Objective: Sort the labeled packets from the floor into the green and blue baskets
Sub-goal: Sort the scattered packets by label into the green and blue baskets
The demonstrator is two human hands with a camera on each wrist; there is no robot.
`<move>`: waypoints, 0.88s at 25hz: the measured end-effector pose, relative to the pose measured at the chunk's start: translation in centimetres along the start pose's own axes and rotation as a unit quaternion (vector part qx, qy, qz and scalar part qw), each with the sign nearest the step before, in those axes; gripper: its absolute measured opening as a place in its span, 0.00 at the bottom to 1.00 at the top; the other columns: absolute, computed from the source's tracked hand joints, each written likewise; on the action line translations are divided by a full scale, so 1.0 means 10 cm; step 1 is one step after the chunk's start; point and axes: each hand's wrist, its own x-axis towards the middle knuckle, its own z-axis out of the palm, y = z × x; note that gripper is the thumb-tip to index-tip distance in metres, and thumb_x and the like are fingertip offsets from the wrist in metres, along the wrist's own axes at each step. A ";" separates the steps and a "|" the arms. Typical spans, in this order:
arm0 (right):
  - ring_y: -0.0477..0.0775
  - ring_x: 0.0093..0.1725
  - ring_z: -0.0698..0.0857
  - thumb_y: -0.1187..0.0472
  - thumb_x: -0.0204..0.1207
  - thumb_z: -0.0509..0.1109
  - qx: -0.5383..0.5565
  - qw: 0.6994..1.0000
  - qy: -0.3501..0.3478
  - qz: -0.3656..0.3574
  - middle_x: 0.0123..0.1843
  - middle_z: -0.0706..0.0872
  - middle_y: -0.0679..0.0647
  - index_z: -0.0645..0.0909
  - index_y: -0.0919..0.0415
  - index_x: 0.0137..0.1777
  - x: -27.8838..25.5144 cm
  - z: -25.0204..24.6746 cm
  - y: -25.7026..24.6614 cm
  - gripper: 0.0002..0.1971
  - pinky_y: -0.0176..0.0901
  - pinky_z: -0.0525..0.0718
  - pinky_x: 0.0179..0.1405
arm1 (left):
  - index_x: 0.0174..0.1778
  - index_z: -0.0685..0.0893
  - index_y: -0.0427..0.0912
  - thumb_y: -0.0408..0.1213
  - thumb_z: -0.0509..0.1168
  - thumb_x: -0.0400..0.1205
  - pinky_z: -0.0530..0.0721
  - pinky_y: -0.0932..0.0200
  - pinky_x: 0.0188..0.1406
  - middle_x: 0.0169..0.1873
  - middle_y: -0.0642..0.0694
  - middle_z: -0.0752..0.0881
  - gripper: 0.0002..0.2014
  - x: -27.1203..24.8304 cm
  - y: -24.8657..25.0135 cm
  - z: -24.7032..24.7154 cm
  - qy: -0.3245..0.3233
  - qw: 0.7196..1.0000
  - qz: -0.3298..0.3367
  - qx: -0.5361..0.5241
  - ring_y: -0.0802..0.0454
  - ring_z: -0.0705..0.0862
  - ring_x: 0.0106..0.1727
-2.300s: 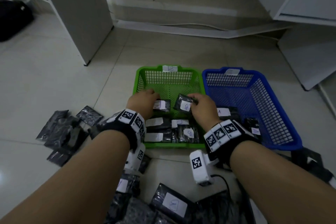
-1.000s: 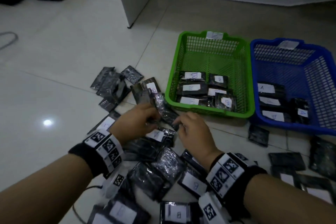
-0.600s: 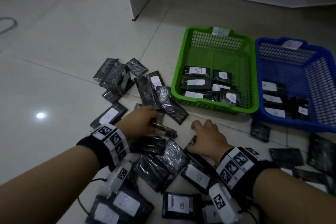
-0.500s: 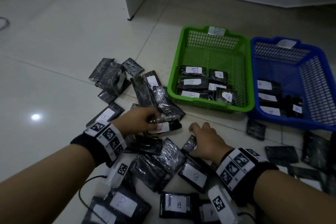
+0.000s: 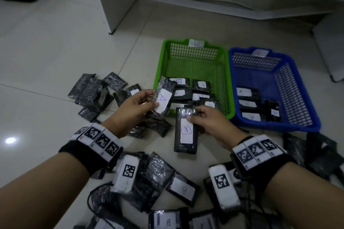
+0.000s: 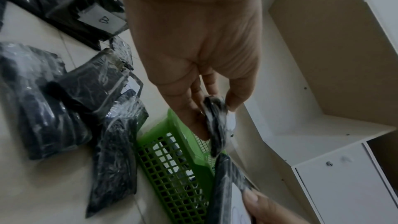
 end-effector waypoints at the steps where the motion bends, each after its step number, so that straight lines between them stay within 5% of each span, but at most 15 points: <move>1: 0.52 0.38 0.87 0.64 0.75 0.74 0.026 1.000 0.012 -0.001 0.43 0.87 0.58 0.81 0.63 0.55 0.02 -0.04 -0.01 0.10 0.42 0.83 0.30 | 0.67 0.78 0.41 0.27 0.65 0.80 0.83 0.61 0.40 0.54 0.40 0.81 0.18 0.03 0.00 0.02 0.002 1.000 0.002 0.006 0.46 0.81 0.51; 8: 0.58 0.36 0.86 0.71 0.79 0.63 0.176 0.979 0.105 0.005 0.53 0.84 0.64 0.75 0.59 0.61 0.28 -0.27 -0.19 0.13 0.43 0.84 0.19 | 0.68 0.78 0.39 0.25 0.61 0.82 0.82 0.58 0.40 0.51 0.37 0.83 0.18 0.23 0.00 0.09 0.063 0.998 0.026 -0.016 0.44 0.80 0.48; 13: 0.53 0.25 0.82 0.71 0.76 0.66 0.159 0.965 0.205 0.041 0.37 0.85 0.59 0.77 0.62 0.37 0.99 -0.41 -0.31 0.08 0.43 0.83 0.21 | 0.64 0.81 0.43 0.27 0.62 0.82 0.81 0.55 0.42 0.47 0.37 0.82 0.16 0.50 0.07 0.11 0.088 0.996 0.035 0.000 0.44 0.78 0.46; 16: 0.51 0.24 0.82 0.69 0.75 0.66 0.156 0.957 0.231 0.083 0.38 0.85 0.60 0.82 0.68 0.41 1.51 -0.38 -0.35 0.05 0.41 0.83 0.23 | 0.64 0.82 0.43 0.28 0.63 0.81 0.80 0.47 0.49 0.47 0.37 0.84 0.16 0.68 0.03 0.10 0.090 0.995 0.021 0.026 0.43 0.80 0.45; 18: 0.54 0.37 0.87 0.62 0.81 0.64 0.028 0.979 0.187 0.074 0.47 0.86 0.59 0.82 0.68 0.56 1.74 -0.38 -0.36 0.11 0.44 0.84 0.40 | 0.61 0.84 0.47 0.29 0.66 0.79 0.83 0.42 0.56 0.50 0.35 0.88 0.16 0.77 -0.02 0.07 0.100 0.994 0.015 0.033 0.39 0.84 0.47; 20: 0.61 0.56 0.85 0.51 0.85 0.56 -0.144 0.975 0.149 0.079 0.57 0.86 0.61 0.82 0.66 0.60 1.73 -0.35 -0.46 0.20 0.45 0.79 0.54 | 0.60 0.85 0.49 0.30 0.66 0.78 0.83 0.36 0.59 0.52 0.31 0.87 0.16 0.86 0.00 0.04 0.116 0.992 0.012 0.039 0.38 0.86 0.49; 22: 0.63 0.63 0.82 0.53 0.86 0.54 -0.232 0.965 0.097 0.079 0.63 0.83 0.64 0.81 0.70 0.63 1.74 -0.39 -0.48 0.22 0.45 0.78 0.59 | 0.62 0.84 0.45 0.28 0.64 0.80 0.85 0.39 0.55 0.50 0.32 0.89 0.16 0.96 0.09 0.09 0.131 0.991 0.007 0.030 0.37 0.87 0.47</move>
